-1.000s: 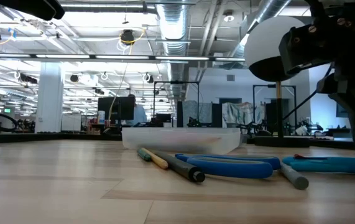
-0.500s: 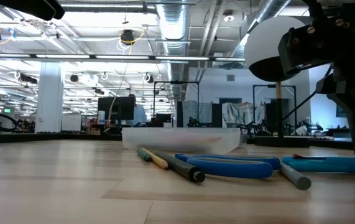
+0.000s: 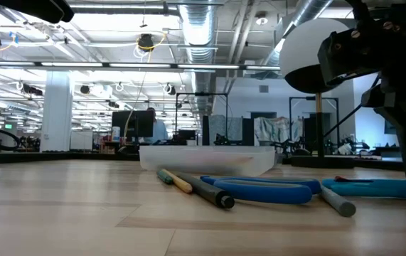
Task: Pick & place school supplies into a supply box
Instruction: Put the blue pen into the gray supply box
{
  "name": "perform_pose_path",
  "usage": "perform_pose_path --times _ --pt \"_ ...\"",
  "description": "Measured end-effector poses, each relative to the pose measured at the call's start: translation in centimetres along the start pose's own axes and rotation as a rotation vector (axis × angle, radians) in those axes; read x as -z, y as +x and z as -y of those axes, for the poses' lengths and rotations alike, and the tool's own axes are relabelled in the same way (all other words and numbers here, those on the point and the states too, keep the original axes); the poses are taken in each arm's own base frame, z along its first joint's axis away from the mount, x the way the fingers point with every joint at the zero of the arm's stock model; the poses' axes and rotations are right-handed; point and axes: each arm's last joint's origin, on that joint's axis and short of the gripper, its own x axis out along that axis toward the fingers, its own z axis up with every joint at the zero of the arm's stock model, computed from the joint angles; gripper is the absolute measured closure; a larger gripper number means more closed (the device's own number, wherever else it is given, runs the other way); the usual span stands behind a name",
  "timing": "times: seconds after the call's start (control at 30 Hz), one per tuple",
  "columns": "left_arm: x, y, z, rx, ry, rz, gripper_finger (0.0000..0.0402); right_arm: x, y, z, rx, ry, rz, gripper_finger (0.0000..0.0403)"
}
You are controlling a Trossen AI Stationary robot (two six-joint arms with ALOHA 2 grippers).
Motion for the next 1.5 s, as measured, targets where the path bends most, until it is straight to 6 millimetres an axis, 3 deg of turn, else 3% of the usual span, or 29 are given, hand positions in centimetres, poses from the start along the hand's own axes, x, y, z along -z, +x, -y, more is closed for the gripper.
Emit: perform_pose_path --times 0.43,0.8,1.1,1.5 --pt "0.0 0.0 0.0 0.000 0.000 0.000 0.0276 -0.1 -0.5 0.2 0.042 -0.004 0.004 0.0357" --pt "0.0 0.0 0.0 0.004 0.000 -0.004 0.0276 -1.6 -4.6 -0.2 0.162 -0.045 0.089 0.0357" --pt "0.0 0.0 0.0 0.003 -0.001 -0.005 0.0276 -6.8 -7.1 1.6 0.267 -0.105 0.330 0.0355" --pt "0.1 0.0 0.1 0.039 -0.004 -0.049 0.0276 -15.2 -6.4 9.3 0.273 0.059 0.481 0.0354"
